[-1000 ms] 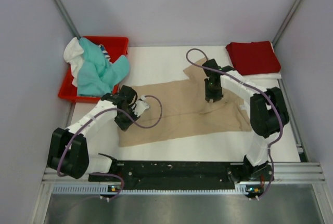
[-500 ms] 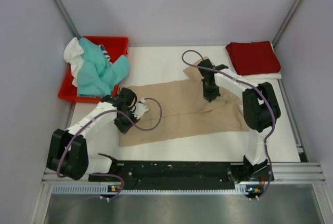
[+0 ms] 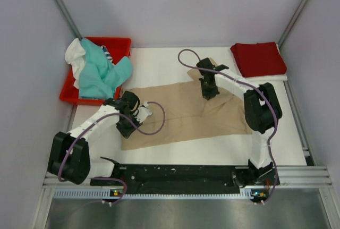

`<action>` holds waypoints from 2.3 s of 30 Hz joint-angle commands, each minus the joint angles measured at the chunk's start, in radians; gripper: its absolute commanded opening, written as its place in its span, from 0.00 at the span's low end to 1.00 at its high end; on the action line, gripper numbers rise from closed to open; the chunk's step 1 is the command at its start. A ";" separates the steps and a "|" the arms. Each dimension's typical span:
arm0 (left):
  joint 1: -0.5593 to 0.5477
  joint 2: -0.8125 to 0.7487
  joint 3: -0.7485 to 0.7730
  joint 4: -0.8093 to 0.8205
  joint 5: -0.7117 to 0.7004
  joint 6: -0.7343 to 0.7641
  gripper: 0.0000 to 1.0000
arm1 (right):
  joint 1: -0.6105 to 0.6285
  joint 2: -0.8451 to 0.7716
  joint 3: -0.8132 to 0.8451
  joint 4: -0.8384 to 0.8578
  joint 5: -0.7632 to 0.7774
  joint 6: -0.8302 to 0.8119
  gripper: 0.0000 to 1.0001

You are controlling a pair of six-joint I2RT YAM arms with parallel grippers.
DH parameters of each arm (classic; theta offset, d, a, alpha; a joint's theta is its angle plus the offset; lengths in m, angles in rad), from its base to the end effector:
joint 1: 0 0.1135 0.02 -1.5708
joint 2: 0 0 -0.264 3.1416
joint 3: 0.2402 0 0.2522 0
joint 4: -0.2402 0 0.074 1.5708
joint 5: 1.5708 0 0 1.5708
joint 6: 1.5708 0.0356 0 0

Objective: Fold and stack the t-shirts
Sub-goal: Fold the flattened tshirt in 1/3 of the way

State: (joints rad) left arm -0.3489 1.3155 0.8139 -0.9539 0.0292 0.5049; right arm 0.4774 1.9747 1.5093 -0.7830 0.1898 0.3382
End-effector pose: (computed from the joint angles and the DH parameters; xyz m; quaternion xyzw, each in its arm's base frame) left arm 0.1966 -0.0726 0.1949 0.4141 0.9083 -0.0100 0.0586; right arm 0.3620 0.1797 0.1966 -0.0532 0.9813 -0.0225 0.1838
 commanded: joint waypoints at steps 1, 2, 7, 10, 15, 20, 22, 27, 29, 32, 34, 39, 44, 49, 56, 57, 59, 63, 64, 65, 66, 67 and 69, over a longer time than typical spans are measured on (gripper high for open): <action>-0.001 -0.030 -0.012 -0.003 0.003 0.012 0.25 | 0.017 0.026 0.032 0.097 -0.059 -0.034 0.00; -0.001 -0.035 -0.013 -0.002 0.000 0.011 0.25 | 0.018 0.027 0.026 0.112 -0.070 -0.036 0.00; -0.001 -0.032 -0.022 0.000 -0.005 0.015 0.25 | 0.020 0.032 0.006 0.157 -0.099 -0.054 0.00; 0.001 -0.029 -0.019 0.001 -0.005 0.014 0.25 | 0.018 0.026 -0.006 0.188 -0.139 -0.064 0.00; 0.001 -0.032 -0.018 -0.003 -0.012 0.012 0.25 | 0.018 0.027 -0.014 0.252 -0.222 -0.068 0.00; -0.001 -0.041 -0.028 -0.008 -0.015 0.015 0.25 | 0.017 0.042 -0.020 0.251 -0.233 -0.059 0.00; -0.001 -0.041 -0.027 -0.006 -0.020 0.015 0.25 | 0.017 0.018 -0.023 0.252 -0.237 -0.056 0.00; 0.001 -0.041 0.017 -0.016 0.006 0.009 0.25 | 0.017 -0.176 -0.092 0.251 -0.143 -0.054 0.16; 0.001 -0.038 0.066 -0.016 0.034 0.011 0.25 | 0.003 -0.279 -0.174 0.249 -0.066 -0.038 0.18; -0.007 -0.016 0.187 -0.017 0.118 0.015 0.25 | -0.075 -0.430 -0.311 0.251 -0.068 0.046 0.12; -0.028 0.016 0.262 -0.014 0.159 0.003 0.25 | -0.155 -0.471 -0.400 0.246 -0.120 0.105 0.00; -0.110 0.082 0.353 -0.012 0.172 -0.013 0.25 | -0.330 -0.577 -0.637 0.218 -0.213 0.269 0.00; -0.134 0.054 0.249 -0.029 0.178 0.032 0.26 | -0.471 -0.711 -0.803 0.214 -0.196 0.323 0.00; -0.171 -0.037 0.087 -0.039 0.155 0.096 0.30 | -0.617 -0.691 -0.857 0.203 -0.153 0.346 0.00; -0.173 -0.131 -0.073 -0.065 0.066 0.173 0.38 | -0.669 -0.714 -0.778 0.101 -0.086 0.369 0.13; -0.173 -0.136 -0.093 -0.053 0.031 0.173 0.39 | -0.671 -0.732 -0.768 0.073 -0.070 0.387 0.29; -0.171 -0.145 -0.134 -0.025 -0.072 0.175 0.40 | -0.672 -0.757 -0.765 0.021 -0.046 0.415 0.56; -0.173 -0.159 -0.209 0.052 -0.188 0.167 0.44 | -0.687 -0.803 -0.805 -0.044 -0.050 0.475 0.67; -0.173 -0.159 -0.222 0.072 -0.208 0.161 0.44 | -0.692 -0.810 -0.822 -0.039 -0.061 0.487 0.67; -0.173 -0.160 -0.238 0.095 -0.225 0.159 0.44 | -0.697 -0.807 -0.834 -0.032 -0.061 0.499 0.67; -0.171 -0.157 -0.254 0.121 -0.244 0.158 0.44 | -0.703 -0.801 -0.842 -0.018 -0.065 0.507 0.66; -0.173 -0.157 -0.268 0.142 -0.256 0.158 0.44 | -0.709 -0.786 -0.847 -0.003 -0.072 0.513 0.62; -0.173 -0.151 -0.288 0.185 -0.276 0.149 0.44 | -0.718 -0.740 -0.847 0.039 -0.070 0.522 0.56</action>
State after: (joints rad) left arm -0.5194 1.1797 0.5621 -0.8906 -0.1528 0.6575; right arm -0.2142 1.1893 0.6735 -0.7723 0.1078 0.8059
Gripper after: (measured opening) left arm 0.441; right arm 0.608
